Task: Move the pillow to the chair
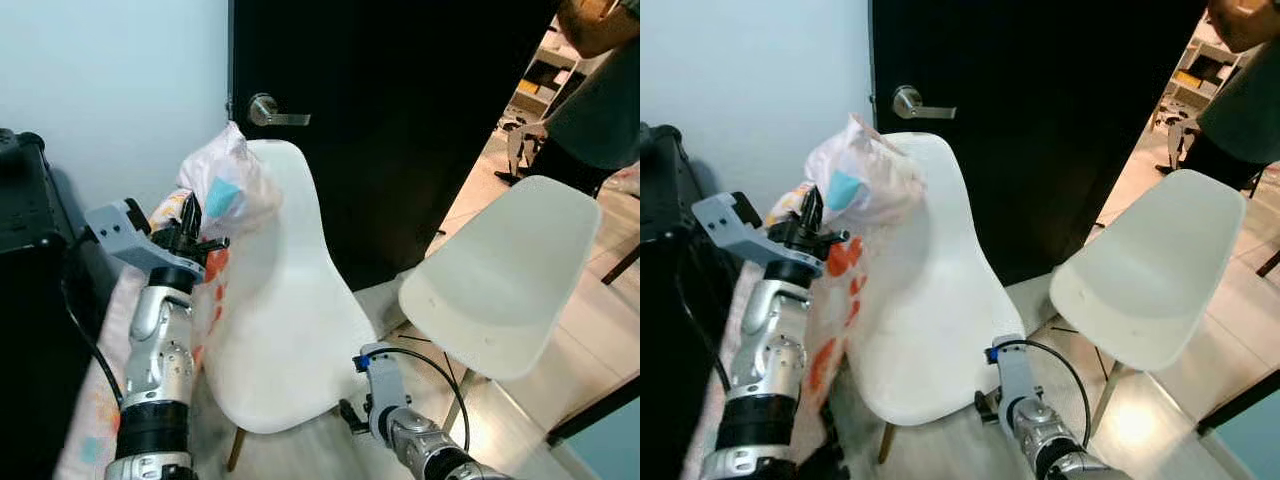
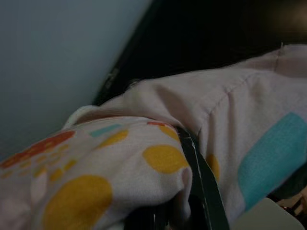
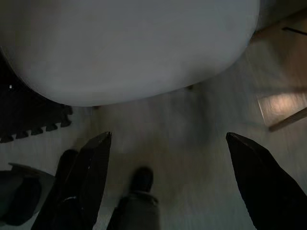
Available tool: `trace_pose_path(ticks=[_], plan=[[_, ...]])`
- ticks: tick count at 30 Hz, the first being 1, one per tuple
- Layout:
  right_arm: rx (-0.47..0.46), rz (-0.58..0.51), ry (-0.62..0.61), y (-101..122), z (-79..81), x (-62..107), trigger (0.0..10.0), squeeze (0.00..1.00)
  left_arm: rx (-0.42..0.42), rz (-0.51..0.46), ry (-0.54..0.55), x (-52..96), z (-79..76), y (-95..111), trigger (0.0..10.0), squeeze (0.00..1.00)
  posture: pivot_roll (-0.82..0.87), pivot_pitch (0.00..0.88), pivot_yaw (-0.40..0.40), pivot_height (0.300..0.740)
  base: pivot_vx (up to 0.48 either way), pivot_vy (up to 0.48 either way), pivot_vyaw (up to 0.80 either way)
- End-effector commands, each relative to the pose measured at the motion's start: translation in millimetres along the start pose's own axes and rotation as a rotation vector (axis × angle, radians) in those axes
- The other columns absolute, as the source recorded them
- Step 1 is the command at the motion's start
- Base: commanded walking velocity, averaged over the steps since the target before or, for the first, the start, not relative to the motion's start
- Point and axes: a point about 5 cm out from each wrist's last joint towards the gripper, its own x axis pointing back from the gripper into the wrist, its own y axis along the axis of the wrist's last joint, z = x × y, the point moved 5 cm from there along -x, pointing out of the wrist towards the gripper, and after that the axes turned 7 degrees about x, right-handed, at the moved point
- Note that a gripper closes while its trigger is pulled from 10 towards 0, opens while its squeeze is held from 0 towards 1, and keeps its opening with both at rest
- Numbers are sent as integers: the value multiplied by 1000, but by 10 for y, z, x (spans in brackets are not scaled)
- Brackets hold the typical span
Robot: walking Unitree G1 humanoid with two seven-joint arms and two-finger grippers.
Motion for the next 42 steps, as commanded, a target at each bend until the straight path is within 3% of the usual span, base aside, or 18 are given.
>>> trace_pose_path(ticks=[1,12,20,42], plan=[[9,16,-22,-83,-94,22,10000,0,14,-28,-88,-71,-260,58,10000,0,68,25,-121,740,266,-390,0],[14,19,-12,-98,-66,21,10000,0,25,-7,-42,-71,-188,46,10000,0,72,33,-121,740,144,-175,0],[36,-11,74,-75,32,24,10000,0,-29,-10,-11,-63,-79,136,10000,0,74,36,-121,740,0,0,298],[41,-8,57,-96,19,26,10000,0,-41,49,-67,-57,-268,1,10000,0,71,41,-113,740,0,0,770]])
